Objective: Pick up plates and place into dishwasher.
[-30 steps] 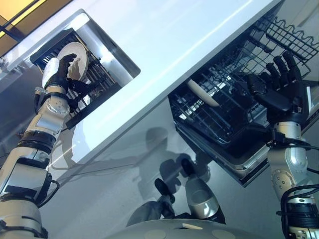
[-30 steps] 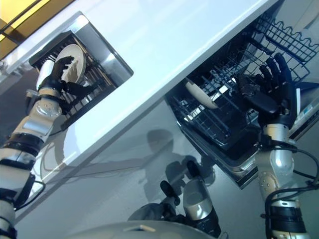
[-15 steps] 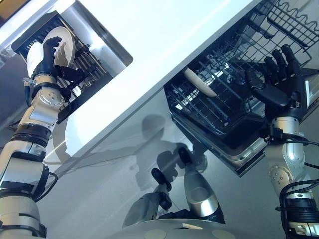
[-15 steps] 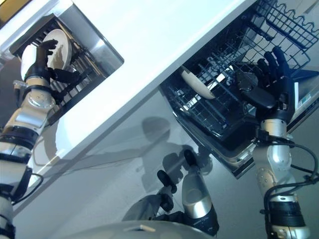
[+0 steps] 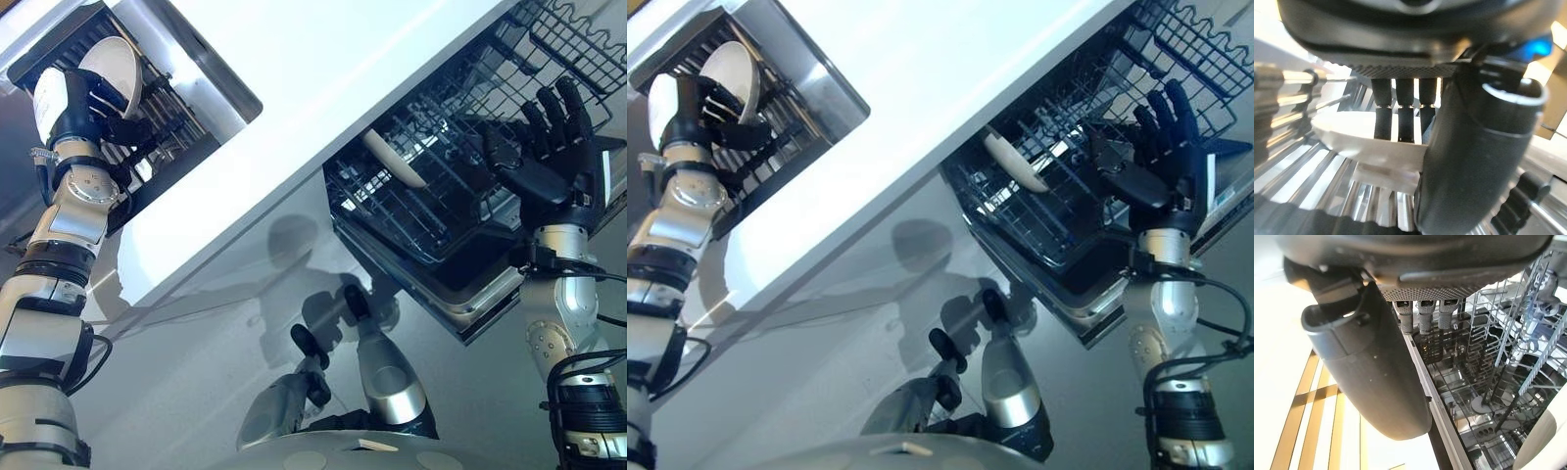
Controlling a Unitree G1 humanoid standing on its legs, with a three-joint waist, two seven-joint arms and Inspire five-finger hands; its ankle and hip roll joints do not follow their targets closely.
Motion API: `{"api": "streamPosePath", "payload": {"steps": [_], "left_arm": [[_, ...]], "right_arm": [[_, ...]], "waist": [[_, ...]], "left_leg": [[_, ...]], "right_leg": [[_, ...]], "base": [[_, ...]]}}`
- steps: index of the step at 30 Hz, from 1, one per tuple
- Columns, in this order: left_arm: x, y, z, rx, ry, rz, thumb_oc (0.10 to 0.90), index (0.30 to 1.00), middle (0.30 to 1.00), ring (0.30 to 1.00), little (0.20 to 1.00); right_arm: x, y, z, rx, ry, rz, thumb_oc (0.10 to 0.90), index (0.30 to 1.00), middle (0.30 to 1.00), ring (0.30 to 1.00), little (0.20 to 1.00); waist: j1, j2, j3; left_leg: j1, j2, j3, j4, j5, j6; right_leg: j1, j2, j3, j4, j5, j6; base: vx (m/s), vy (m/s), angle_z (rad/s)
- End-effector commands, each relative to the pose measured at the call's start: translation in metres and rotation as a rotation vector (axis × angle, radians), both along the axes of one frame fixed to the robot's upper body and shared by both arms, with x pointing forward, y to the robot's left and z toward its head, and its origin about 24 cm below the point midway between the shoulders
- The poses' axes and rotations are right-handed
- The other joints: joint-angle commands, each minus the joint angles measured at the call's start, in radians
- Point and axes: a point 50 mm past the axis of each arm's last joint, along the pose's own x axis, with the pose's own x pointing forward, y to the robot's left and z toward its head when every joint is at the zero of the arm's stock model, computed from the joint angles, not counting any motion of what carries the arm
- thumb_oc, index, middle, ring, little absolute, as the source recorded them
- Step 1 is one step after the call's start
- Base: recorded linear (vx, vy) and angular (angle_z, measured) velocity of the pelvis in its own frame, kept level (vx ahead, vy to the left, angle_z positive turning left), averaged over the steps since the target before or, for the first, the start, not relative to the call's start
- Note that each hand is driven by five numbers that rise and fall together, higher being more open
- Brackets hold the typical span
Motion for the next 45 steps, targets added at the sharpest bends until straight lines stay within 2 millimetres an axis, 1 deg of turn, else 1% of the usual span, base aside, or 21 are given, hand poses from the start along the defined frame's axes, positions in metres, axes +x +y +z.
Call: {"api": "streamPosePath", "payload": {"steps": [1, 6, 7, 12, 14, 18, 19, 21, 22, 23, 27, 31, 38, 42, 45], "left_arm": [[-0.025, 0.057, 0.029, 0.072, 0.000, 0.222, 0.100, 0.300, 0.300, 0.300, 0.200], [-0.029, 0.061, 0.027, 0.076, 0.012, 0.233, 0.100, 0.300, 0.300, 0.300, 0.200], [-0.031, 0.062, 0.026, 0.076, 0.012, 0.232, 0.100, 0.300, 0.300, 0.300, 0.200], [-0.031, 0.060, 0.025, 0.102, 0.017, 0.211, 0.100, 0.300, 0.300, 0.300, 0.200], [-0.028, 0.055, 0.031, 0.148, 0.013, 0.171, 0.100, 0.300, 0.300, 0.300, 0.200], [-0.026, 0.049, 0.036, 0.168, -0.008, 0.131, 0.100, 0.300, 0.300, 0.300, 0.200], [-0.023, 0.042, 0.041, 0.172, -0.036, 0.089, 0.100, 0.300, 0.300, 0.300, 0.200], [-0.021, 0.036, 0.044, 0.176, -0.055, 0.057, 0.100, 0.300, 0.300, 0.300, 0.200], [-0.021, 0.035, 0.044, 0.180, -0.060, 0.048, 0.100, 0.300, 0.300, 0.300, 0.200], [-0.021, 0.031, 0.045, 0.180, -0.075, 0.023, 0.100, 0.300, 0.300, 0.300, 0.200], [-0.022, 0.027, 0.044, 0.188, -0.083, -0.013, 0.100, 0.300, 0.300, 0.300, 0.200], [-0.022, 0.024, 0.044, 0.204, -0.090, -0.038, 0.100, 0.300, 0.300, 0.300, 0.200], [-0.025, 0.018, 0.052, 0.240, -0.129, -0.090, 0.100, 0.300, 0.300, 0.300, 0.200], [-0.026, 0.016, 0.055, 0.237, -0.149, -0.107, 0.100, 0.300, 0.300, 0.300, 0.200], [-0.025, 0.015, 0.054, 0.236, -0.144, -0.111, 0.100, 0.300, 0.300, 0.300, 0.200]], "right_arm": [[-0.013, 0.001, 0.050, -0.028, -0.312, 0.014, 0.800, 0.900, 0.900, 0.900, 0.900], [-0.016, 0.000, 0.046, -0.030, -0.305, 0.018, 0.800, 0.900, 0.900, 0.900, 0.900], [-0.016, -0.001, 0.045, -0.027, -0.302, 0.022, 0.800, 0.900, 0.900, 0.900, 0.900], [-0.018, -0.001, 0.042, -0.021, -0.297, 0.039, 0.800, 0.900, 0.900, 0.900, 0.900], [-0.019, 0.000, 0.039, -0.014, -0.295, 0.045, 0.800, 0.900, 0.900, 0.900, 0.900], [-0.019, 0.000, 0.036, -0.009, -0.289, 0.053, 0.800, 0.900, 0.900, 0.900, 0.900], [-0.019, 0.002, 0.033, -0.014, -0.282, 0.063, 0.800, 0.900, 0.900, 0.900, 0.900], [-0.019, 0.004, 0.031, -0.024, -0.279, 0.070, 0.800, 0.900, 0.900, 0.900, 0.900], [-0.019, 0.005, 0.031, -0.027, -0.278, 0.071, 0.800, 0.900, 0.900, 0.900, 0.900], [-0.019, 0.007, 0.031, -0.034, -0.274, 0.074, 0.800, 0.900, 0.900, 0.900, 0.900], [-0.018, 0.008, 0.030, -0.027, -0.266, 0.084, 0.800, 0.900, 0.900, 0.900, 0.900], [-0.017, 0.008, 0.030, -0.025, -0.266, 0.091, 0.800, 0.900, 0.900, 0.900, 0.900], [-0.017, 0.009, 0.032, -0.023, -0.273, 0.120, 0.800, 0.900, 0.900, 0.900, 0.900], [-0.016, 0.007, 0.030, -0.015, -0.263, 0.122, 0.800, 0.900, 0.900, 0.900, 0.900], [-0.016, 0.007, 0.030, -0.012, -0.257, 0.123, 0.800, 0.900, 0.900, 0.900, 0.900]], "waist": [[-0.005, -0.066, -0.083], [0.000, -0.056, -0.110], [0.003, -0.053, -0.123], [0.007, -0.044, -0.151], [0.012, -0.036, -0.178], [0.015, -0.032, -0.199], [0.025, -0.028, -0.224], [0.028, -0.025, -0.238], [0.031, -0.024, -0.244], [0.040, -0.020, -0.264], [0.050, -0.015, -0.292], [0.057, -0.012, -0.304], [0.067, -0.006, -0.336], [0.067, -0.005, -0.346], [0.066, -0.004, -0.348]], "left_leg": [[-0.024, -0.033, -0.002, 0.072, -0.110, 0.014], [-0.005, -0.036, -0.009, 0.067, -0.112, 0.014], [0.003, -0.037, -0.012, 0.066, -0.112, 0.014], [0.022, -0.040, -0.018, 0.063, -0.115, 0.014], [0.037, -0.042, -0.021, 0.057, -0.115, 0.013], [0.048, -0.043, -0.024, 0.054, -0.114, 0.012], [0.053, -0.044, -0.026, 0.054, -0.113, 0.012], [0.061, -0.045, -0.033, 0.053, -0.115, 0.012], [0.062, -0.045, -0.034, 0.054, -0.116, 0.012], [0.068, -0.046, -0.041, 0.053, -0.118, 0.012], [0.077, -0.049, -0.057, 0.049, -0.120, 0.011], [0.082, -0.050, -0.067, 0.048, -0.121, 0.011], [0.088, -0.054, -0.089, 0.050, -0.125, 0.010], [0.093, -0.056, -0.097, 0.051, -0.127, 0.011], [0.095, -0.058, -0.101, 0.050, -0.127, 0.011]], "right_leg": [[-0.015, 0.009, -0.080, 0.082, -0.139, 0.089], [0.008, 0.011, -0.082, 0.075, -0.141, 0.087], [0.017, 0.012, -0.084, 0.073, -0.142, 0.087], [0.040, 0.015, -0.087, 0.070, -0.147, 0.084], [0.057, 0.018, -0.091, 0.068, -0.152, 0.082], [0.071, 0.021, -0.094, 0.067, -0.154, 0.080], [0.078, 0.024, -0.094, 0.066, -0.155, 0.076], [0.090, 0.025, -0.096, 0.067, -0.159, 0.074], [0.091, 0.025, -0.095, 0.067, -0.160, 0.073], [0.100, 0.027, -0.095, 0.066, -0.163, 0.072], [0.112, 0.031, -0.091, 0.069, -0.170, 0.071], [0.118, 0.033, -0.088, 0.071, -0.174, 0.071], [0.124, 0.038, -0.080, 0.086, -0.185, 0.070], [0.127, 0.039, -0.077, 0.090, -0.188, 0.069], [0.129, 0.040, -0.073, 0.091, -0.188, 0.068]], "base": [[0.00, 0.000, 0.00], [0.00, 0.000, 0.00], [0.00, 0.000, 0.00], [0.00, 0.002, 0.03], [-0.01, 0.003, 0.06], [-0.01, 0.005, 0.12], [-0.01, 0.015, 0.09], [-0.01, 0.017, 0.12], [-0.01, 0.023, 0.16], [0.00, 0.029, 0.11], [-0.01, 0.027, 0.05], [-0.03, 0.021, 0.05], [-0.02, 0.024, 0.03], [0.00, 0.004, 0.01], [0.00, 0.000, 0.00]]}}
